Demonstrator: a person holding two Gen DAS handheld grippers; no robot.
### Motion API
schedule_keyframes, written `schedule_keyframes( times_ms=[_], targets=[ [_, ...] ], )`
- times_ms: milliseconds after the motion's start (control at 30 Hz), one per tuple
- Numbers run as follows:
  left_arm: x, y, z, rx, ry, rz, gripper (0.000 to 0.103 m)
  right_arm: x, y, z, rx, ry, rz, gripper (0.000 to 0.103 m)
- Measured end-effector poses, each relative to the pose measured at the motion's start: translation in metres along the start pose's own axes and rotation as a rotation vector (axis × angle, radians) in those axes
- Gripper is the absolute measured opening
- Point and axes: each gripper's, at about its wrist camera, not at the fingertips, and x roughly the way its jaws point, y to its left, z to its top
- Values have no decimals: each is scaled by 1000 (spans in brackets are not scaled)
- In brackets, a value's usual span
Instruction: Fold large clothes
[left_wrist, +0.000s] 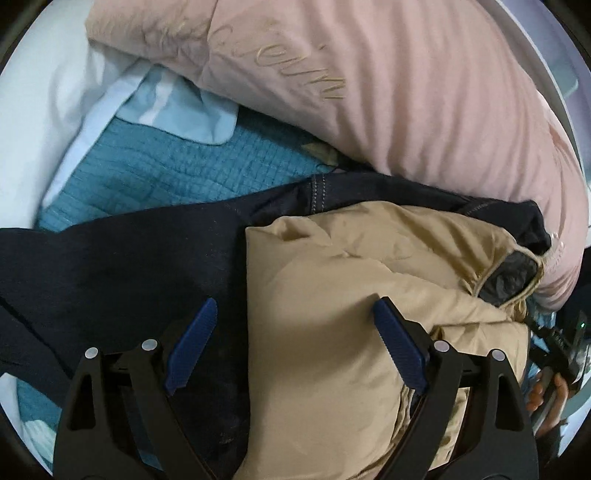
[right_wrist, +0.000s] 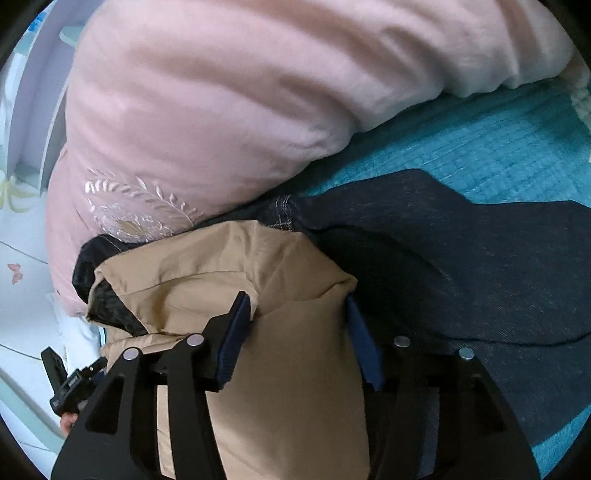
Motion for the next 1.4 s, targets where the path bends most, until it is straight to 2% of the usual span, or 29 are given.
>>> schedule_keyframes(
  times_ms=[200, 233, 267, 300, 333, 367, 400, 467, 500, 533, 633, 800, 867, 1133, 1300, 1400],
  targets=[
    [20, 2, 11, 2, 44, 22, 87, 11, -2, 6, -6, 3, -4, 54],
    [22, 0, 11, 7, 44, 24, 85, 12, -3, 5, -12, 6, -3, 52],
    [22, -2, 10, 18, 42, 18, 80, 12, -3, 4, -22, 2, -11, 46],
    [23, -5, 10, 39, 46, 5, 68, 13, -1, 3, -31, 2, -13, 41],
    [22, -11, 9, 60, 46, 6, 66, 13, 0, 2, -36, 4, -7, 33],
    [20, -14, 9, 77, 41, 13, 65, 10, 1, 1, -45, -8, -8, 30],
    [20, -16, 8, 90, 44, 14, 56, 10, 3, 1, -56, -12, -8, 26],
    [20, -20, 8, 98, 48, 13, 47, 9, 5, -1, -71, -20, -10, 19],
    [19, -22, 7, 106, 43, 11, 34, 8, 7, -3, -83, -27, -14, 18],
    [16, -25, 6, 125, 31, 8, 28, 6, 9, -4, -98, -38, -18, 16],
    [4, -38, 2, 180, -9, 9, 18, -6, 18, -8, -116, -77, -21, 15],
    [-34, -36, -6, 174, -101, -78, 12, -38, 30, -24, -149, -162, 17, 14],
    [-52, -35, -13, 184, -127, -91, 12, -56, 34, -31, -162, -194, 37, 14],
    [-120, -31, -69, 194, -259, -127, 11, -120, 44, -81, -233, -277, 71, 14],
    [-150, -40, -104, 207, -305, -117, 11, -153, 59, -119, -267, -309, 71, 14],
    [-175, -32, -136, 189, -329, -129, 11, -170, 56, -140, -258, -319, 73, 14]
  ],
)
